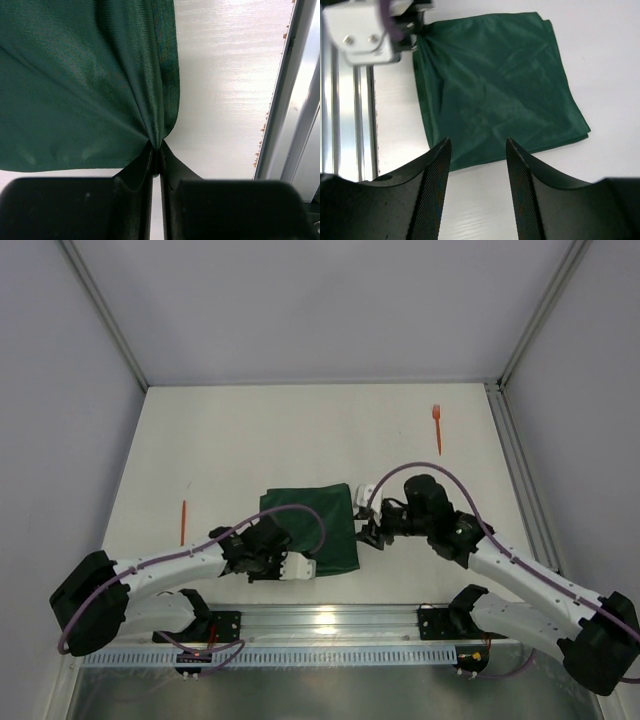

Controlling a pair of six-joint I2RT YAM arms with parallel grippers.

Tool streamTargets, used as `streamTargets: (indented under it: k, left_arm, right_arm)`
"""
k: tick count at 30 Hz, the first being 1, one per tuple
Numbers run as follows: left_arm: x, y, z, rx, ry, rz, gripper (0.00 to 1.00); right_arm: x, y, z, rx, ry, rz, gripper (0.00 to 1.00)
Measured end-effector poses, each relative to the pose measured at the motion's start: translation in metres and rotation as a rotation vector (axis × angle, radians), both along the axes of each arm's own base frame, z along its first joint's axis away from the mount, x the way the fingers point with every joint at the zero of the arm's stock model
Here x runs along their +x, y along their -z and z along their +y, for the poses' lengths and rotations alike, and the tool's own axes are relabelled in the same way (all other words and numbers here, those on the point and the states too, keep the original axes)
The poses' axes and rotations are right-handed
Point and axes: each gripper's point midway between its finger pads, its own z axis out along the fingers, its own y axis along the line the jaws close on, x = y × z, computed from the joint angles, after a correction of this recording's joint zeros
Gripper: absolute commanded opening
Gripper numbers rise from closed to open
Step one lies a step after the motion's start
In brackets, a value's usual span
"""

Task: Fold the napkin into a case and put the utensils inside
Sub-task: Smooth out the lower triangle-folded napkin at the center of the board, then pick up the lower triangle-folded napkin from the center of the board.

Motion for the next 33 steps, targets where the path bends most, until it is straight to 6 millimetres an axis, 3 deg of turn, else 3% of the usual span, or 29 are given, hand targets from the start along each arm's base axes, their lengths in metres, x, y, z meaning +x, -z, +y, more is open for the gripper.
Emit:
streamTargets:
  k: [4, 12, 20, 25, 27, 32, 33]
  left_arm:
    - [-0.001, -0.002, 0.001, -0.007, 0.002, -0.005, 0.01]
    - [-0.004, -0.004, 0.005, 0.0, 0.006, -0.001, 0.0]
    - [-0.005, -0.009, 0.006, 0.012, 0.008, 0.007, 0.01]
    - [-0.007, -0.008, 0.008, 0.019, 0.011, 0.015, 0.01]
    - [-0.008, -0.008, 0.009, 0.022, 0.011, 0.02, 0.01]
    - [-0.01, -0.007, 0.01, 0.026, 0.013, 0.032, 0.01]
    - [-0.011, -0.007, 0.01, 0.025, 0.014, 0.035, 0.01]
  right_arm:
    - [-0.031, 0.018, -0.001, -0.065, -0.2, -0.207, 0.56]
    - [-0.064, 0.095, -0.003, -0.311, -0.417, -0.293, 0.56]
    - [-0.058, 0.132, -0.001, -0.466, -0.455, -0.333, 0.56]
    - [-0.053, 0.136, 0.01, -0.488, -0.488, -0.387, 0.56]
    - [-0.051, 0.137, 0.015, -0.504, -0.503, -0.408, 0.52]
    - [-0.048, 0.141, 0.017, -0.544, -0.529, -0.427, 0.24]
    - [-0.048, 0.142, 0.015, -0.554, -0.533, -0.431, 0.22]
